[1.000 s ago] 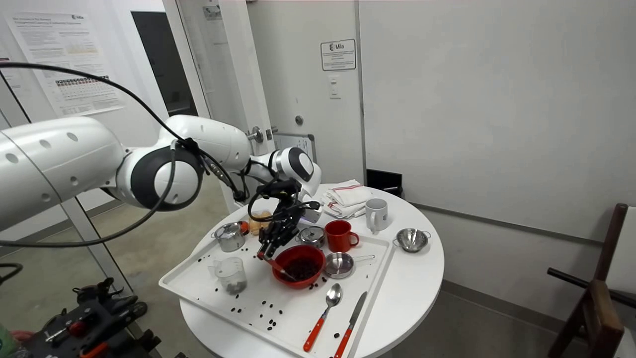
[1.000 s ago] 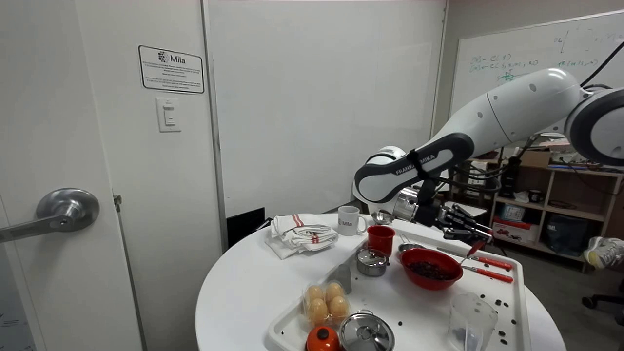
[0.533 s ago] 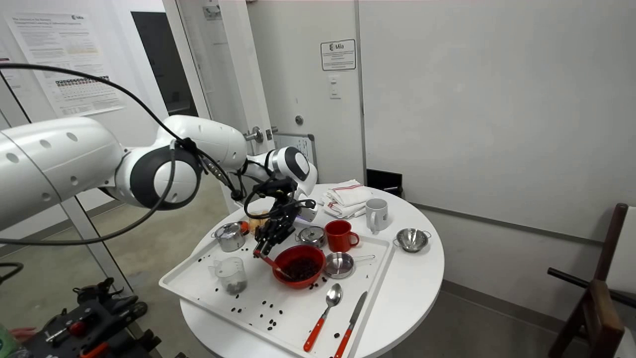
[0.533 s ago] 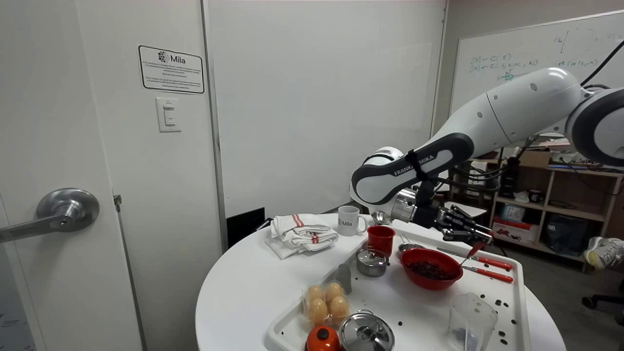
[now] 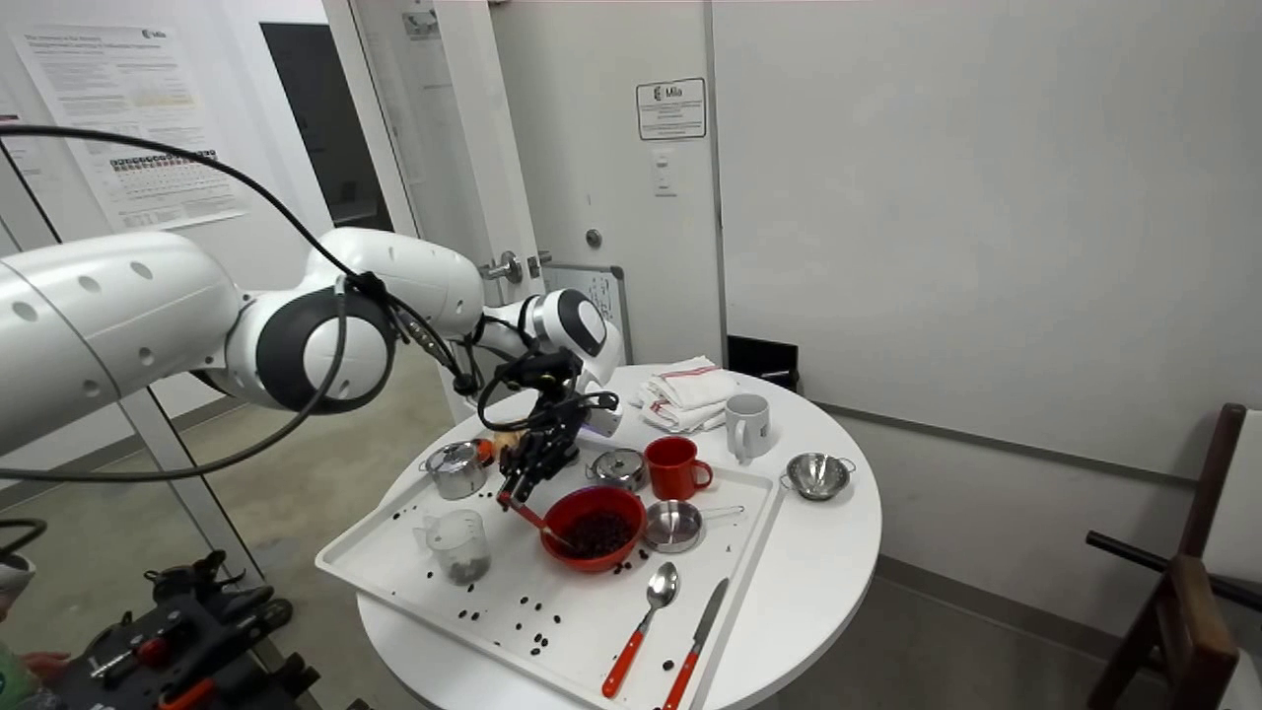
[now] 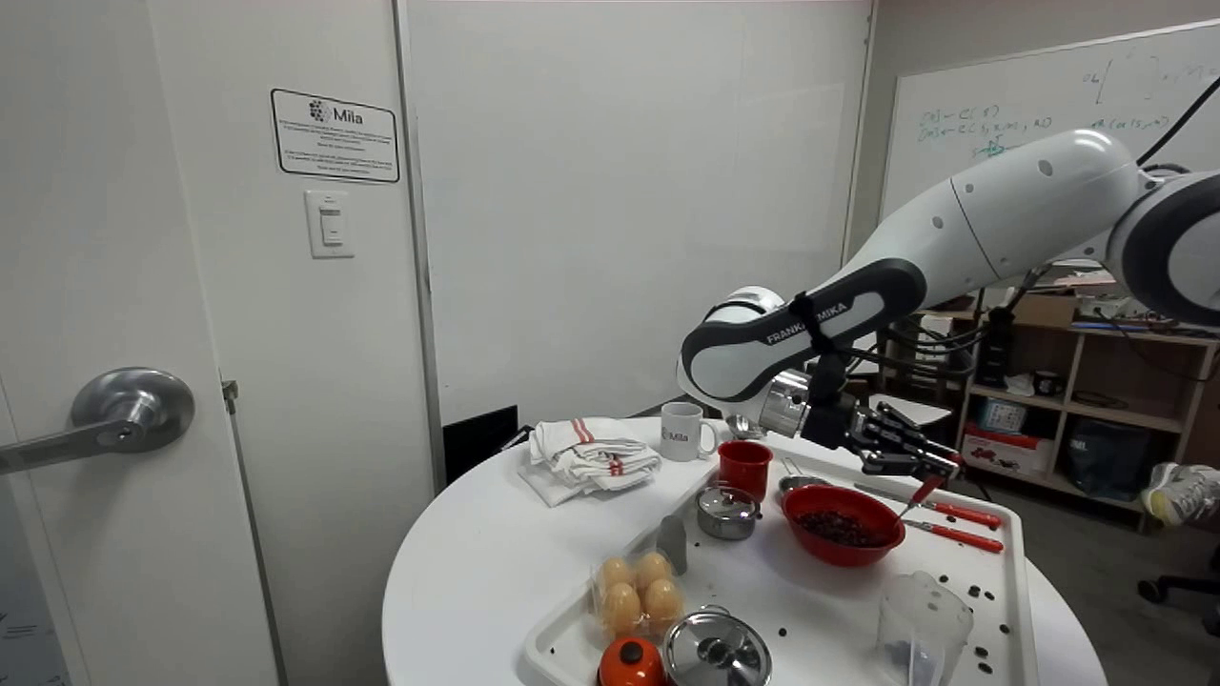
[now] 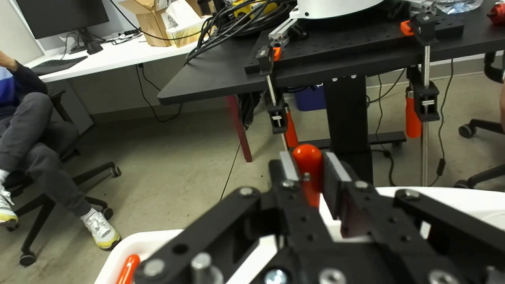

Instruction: Use the fork to mix the contents in the bowl

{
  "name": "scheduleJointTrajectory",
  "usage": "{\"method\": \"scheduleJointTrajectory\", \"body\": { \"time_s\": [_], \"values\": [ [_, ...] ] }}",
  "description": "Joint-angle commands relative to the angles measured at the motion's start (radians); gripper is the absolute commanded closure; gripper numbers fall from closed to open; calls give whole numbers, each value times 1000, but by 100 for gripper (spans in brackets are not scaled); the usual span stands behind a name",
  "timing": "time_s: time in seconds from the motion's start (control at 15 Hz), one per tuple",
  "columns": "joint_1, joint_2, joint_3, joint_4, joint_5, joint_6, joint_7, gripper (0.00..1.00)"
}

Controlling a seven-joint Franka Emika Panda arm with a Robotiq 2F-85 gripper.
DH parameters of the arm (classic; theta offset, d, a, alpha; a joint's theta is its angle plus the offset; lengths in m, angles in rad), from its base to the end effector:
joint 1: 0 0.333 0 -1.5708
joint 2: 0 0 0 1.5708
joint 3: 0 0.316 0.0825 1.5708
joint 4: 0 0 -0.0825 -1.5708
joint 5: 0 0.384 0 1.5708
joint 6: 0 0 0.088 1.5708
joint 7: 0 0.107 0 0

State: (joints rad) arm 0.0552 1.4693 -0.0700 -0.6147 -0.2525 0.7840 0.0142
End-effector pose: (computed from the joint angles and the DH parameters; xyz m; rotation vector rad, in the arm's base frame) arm 0.6223 -0.0237 0.0599 2.2310 -0.0703 -1.6878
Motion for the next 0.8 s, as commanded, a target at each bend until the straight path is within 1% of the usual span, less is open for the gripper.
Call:
{"method": "scheduleJointTrajectory", "body": {
  "time_s": [0.0,0.33,0.4,0.73],
  "values": [
    [2,0,-4,3,6,-2,0,80],
    [2,-1,-4,5,12,-2,5,80],
    [-13,-1,2,-2,34,0,28,93],
    [-50,1,19,-51,79,7,16,93]
  ]
}}
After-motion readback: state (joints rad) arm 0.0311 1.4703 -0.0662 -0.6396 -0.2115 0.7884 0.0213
